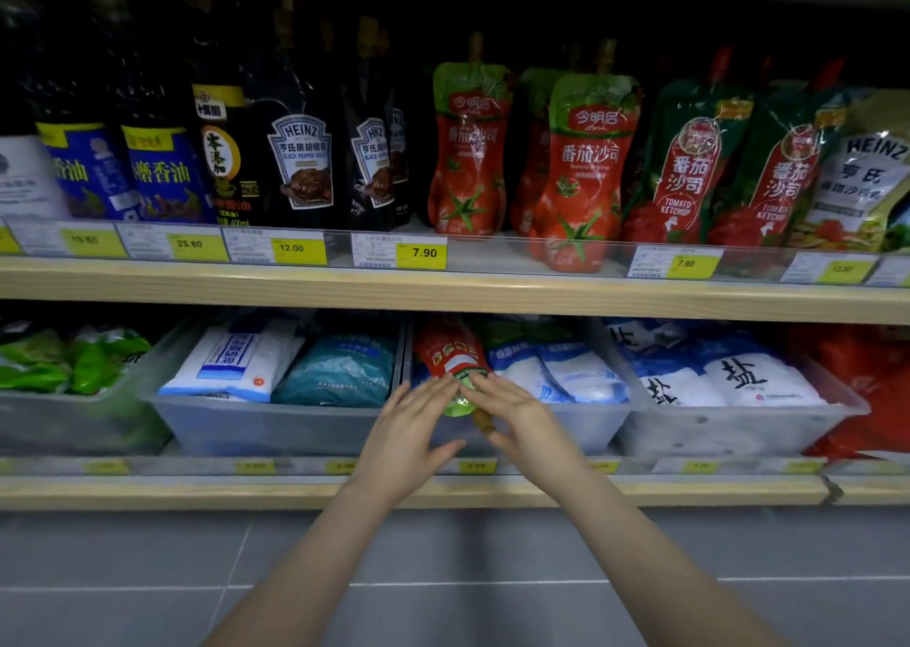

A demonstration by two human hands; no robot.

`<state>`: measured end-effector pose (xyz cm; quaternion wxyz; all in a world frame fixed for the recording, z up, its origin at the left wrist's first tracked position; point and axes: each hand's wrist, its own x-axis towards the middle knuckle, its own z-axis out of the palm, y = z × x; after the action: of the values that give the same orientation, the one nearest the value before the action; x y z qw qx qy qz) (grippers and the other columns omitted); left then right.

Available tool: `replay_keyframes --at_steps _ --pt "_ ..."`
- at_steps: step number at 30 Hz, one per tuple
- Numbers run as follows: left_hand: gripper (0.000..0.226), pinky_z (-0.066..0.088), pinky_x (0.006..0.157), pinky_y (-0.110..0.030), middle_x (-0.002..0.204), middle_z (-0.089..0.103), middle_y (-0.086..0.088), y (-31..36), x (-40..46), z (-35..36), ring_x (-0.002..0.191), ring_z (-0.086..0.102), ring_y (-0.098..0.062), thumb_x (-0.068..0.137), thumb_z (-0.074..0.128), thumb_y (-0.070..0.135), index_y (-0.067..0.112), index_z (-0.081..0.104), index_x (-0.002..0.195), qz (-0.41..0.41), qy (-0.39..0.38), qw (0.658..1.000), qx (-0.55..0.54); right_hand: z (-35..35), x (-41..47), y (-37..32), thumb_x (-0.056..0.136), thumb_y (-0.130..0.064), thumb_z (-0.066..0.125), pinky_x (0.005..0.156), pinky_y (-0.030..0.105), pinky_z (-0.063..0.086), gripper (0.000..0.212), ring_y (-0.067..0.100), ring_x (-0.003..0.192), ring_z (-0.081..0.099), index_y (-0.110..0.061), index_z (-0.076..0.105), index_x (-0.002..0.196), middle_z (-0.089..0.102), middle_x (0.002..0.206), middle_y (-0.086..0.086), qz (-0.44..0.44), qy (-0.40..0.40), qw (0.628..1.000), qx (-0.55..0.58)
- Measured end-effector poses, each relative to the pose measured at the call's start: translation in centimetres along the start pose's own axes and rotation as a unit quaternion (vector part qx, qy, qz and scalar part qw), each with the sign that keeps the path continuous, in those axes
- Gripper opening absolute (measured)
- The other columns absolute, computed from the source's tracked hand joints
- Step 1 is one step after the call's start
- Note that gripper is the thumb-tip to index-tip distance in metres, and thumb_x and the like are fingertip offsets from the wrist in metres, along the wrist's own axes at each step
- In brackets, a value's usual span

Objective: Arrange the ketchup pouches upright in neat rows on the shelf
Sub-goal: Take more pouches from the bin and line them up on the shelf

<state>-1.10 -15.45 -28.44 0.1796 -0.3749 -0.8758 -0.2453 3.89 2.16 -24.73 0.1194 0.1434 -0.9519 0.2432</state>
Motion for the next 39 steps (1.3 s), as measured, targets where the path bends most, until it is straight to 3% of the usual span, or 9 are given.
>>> replay_keyframes --at_steps 4,8,11,16,20,23,29,35,39 --pt "0.076 0.021 0.111 -0.027 0.143 0.045 0.001 -0.1 0.0 -0.7 0.132 0.039 -0.014 0.077 0.073 0.028 0.020 0.036 0.142 -0.033 0.020 0.997 -0.070 -0.9 -0.6 -0.9 0.084 -0.007 0.064 0.110 0.022 0.027 0.034 0.021 0.131 0.042 -0.009 0.063 0.118 0.055 0.132 0.008 -0.016 0.072 0.997 0.026" --pt "0.080 0.022 0.114 -0.031 0.145 0.038 0.004 0.0 1.4 -2.0 0.138 0.028 -0.013 0.072 0.078 0.029 0.024 0.036 0.140 -0.053 0.053 0.988 -0.138 -6.0 0.2 -3.3 0.083 -0.010 0.065 0.087 0.003 0.037 0.027 -0.006 0.102 0.057 -0.010 0.066 0.110 0.068 0.107 0.003 -0.042 0.147 0.984 0.088" --pt "0.064 0.042 0.101 -0.036 0.125 0.060 -0.004 1.3 3.6 -2.9 0.119 0.053 -0.018 0.071 0.079 0.026 0.016 0.052 0.128 -0.096 0.045 0.971 -0.212 -10.2 1.5 -5.2 0.086 -0.022 0.062 0.072 0.027 0.051 0.014 0.006 0.081 0.064 -0.015 0.067 0.098 0.071 0.087 -0.002 -0.026 0.138 0.983 0.118" --pt "0.037 0.053 0.076 -0.019 0.092 0.072 0.009 2.1 4.9 -5.1 0.082 0.065 0.004 0.075 0.078 0.025 0.023 0.065 0.109 -0.143 0.016 0.948 -0.284 -12.3 2.8 -6.2 0.085 -0.014 0.064 0.078 0.032 0.056 0.014 0.004 0.085 0.065 -0.015 0.065 0.099 0.071 0.098 0.004 0.062 0.176 0.946 0.266" --pt "0.019 0.054 0.072 -0.021 0.084 0.072 0.015 3.0 4.7 -7.2 0.080 0.069 -0.001 0.076 0.076 0.027 0.035 0.066 0.089 -0.160 -0.047 0.922 -0.349 -11.8 1.8 -6.3 0.077 -0.004 0.070 0.088 0.027 0.053 0.046 0.006 0.096 0.064 -0.011 0.055 0.119 0.065 0.111 0.002 0.134 0.121 0.887 0.425" --pt "0.021 0.056 0.074 -0.025 0.088 0.073 0.012 3.9 4.5 -8.1 0.084 0.070 -0.006 0.074 0.078 0.028 0.033 0.067 0.091 -0.174 -0.077 0.905 -0.381 -11.3 1.5 -6.8 0.077 -0.002 0.070 0.082 0.040 0.056 0.039 0.024 0.093 0.065 -0.013 0.055 0.112 0.066 0.106 0.010 0.170 0.121 0.870 0.447" --pt "0.021 0.055 0.076 -0.028 0.089 0.074 0.006 5.9 4.7 -9.4 0.085 0.070 -0.010 0.074 0.078 0.021 0.027 0.069 0.093 -0.185 -0.045 0.882 -0.431 -11.6 0.9 -7.0 0.073 -0.004 0.074 0.079 0.029 0.056 0.036 0.017 0.093 0.068 -0.018 0.062 0.105 0.072 0.098 0.003 0.162 0.108 0.865 0.463" --pt "0.037 0.053 0.088 -0.037 0.100 0.072 0.008 5.9 5.4 -12.1 0.095 0.066 -0.009 0.070 0.080 0.034 0.028 0.068 0.104 -0.133 -0.054 0.916 -0.374 -11.6 0.7 -6.9 0.066 -0.011 0.081 0.073 0.027 0.056 0.023 0.014 0.081 0.071 -0.022 0.072 0.084 0.075 0.087 0.001 0.183 0.123 0.888 0.404" --pt "0.052 0.043 0.092 -0.030 0.110 0.062 -0.001 2.8 7.9 -16.4 0.107 0.054 -0.017 0.077 0.064 0.052 0.014 0.063 0.112 0.010 0.147 0.989 -0.013 -14.2 2.7 -7.5 0.067 -0.006 0.079 0.063 0.016 0.053 0.024 0.008 0.078 0.070 -0.021 0.070 0.084 0.075 0.082 -0.008 0.137 0.160 0.880 0.425"
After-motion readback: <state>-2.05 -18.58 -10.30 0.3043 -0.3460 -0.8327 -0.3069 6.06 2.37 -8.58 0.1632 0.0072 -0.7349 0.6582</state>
